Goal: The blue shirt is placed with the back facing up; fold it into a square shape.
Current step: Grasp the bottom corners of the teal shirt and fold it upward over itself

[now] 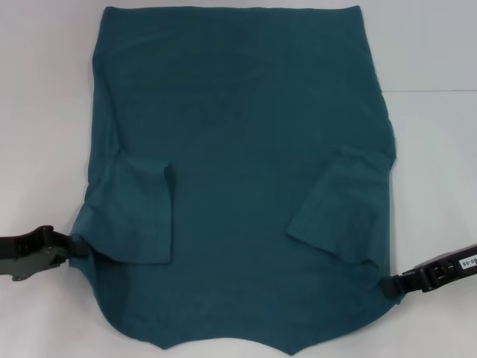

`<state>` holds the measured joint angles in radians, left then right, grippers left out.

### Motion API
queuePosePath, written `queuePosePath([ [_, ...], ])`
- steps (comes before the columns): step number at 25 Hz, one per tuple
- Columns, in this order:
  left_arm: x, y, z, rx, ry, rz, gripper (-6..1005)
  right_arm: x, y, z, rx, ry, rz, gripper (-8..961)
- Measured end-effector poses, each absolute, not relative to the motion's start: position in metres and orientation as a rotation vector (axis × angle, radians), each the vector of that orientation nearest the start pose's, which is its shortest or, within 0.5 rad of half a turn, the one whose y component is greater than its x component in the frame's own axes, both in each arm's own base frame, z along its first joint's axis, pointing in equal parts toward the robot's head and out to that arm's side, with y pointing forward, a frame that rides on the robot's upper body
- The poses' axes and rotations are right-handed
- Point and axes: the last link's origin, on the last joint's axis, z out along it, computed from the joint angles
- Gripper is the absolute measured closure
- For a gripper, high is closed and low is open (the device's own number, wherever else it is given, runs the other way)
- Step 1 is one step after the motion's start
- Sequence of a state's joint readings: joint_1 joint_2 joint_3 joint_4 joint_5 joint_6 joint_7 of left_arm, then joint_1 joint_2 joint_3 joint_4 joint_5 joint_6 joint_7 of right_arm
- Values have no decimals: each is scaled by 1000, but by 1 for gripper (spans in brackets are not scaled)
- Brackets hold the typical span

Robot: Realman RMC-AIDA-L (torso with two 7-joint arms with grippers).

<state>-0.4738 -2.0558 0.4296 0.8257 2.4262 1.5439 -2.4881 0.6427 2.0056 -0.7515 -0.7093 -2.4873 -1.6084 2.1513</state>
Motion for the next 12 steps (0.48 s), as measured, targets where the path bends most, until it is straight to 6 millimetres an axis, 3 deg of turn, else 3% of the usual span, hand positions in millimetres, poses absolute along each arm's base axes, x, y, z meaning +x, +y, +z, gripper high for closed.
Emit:
queuePosePath([
  [1, -338, 309, 49, 2291, 2469, 584, 972, 286, 334, 13, -2658, 1537, -17, 867],
  [12, -333, 308, 53, 2322, 2398, 567, 973, 285, 334, 32, -2595, 1678, 43, 904],
])
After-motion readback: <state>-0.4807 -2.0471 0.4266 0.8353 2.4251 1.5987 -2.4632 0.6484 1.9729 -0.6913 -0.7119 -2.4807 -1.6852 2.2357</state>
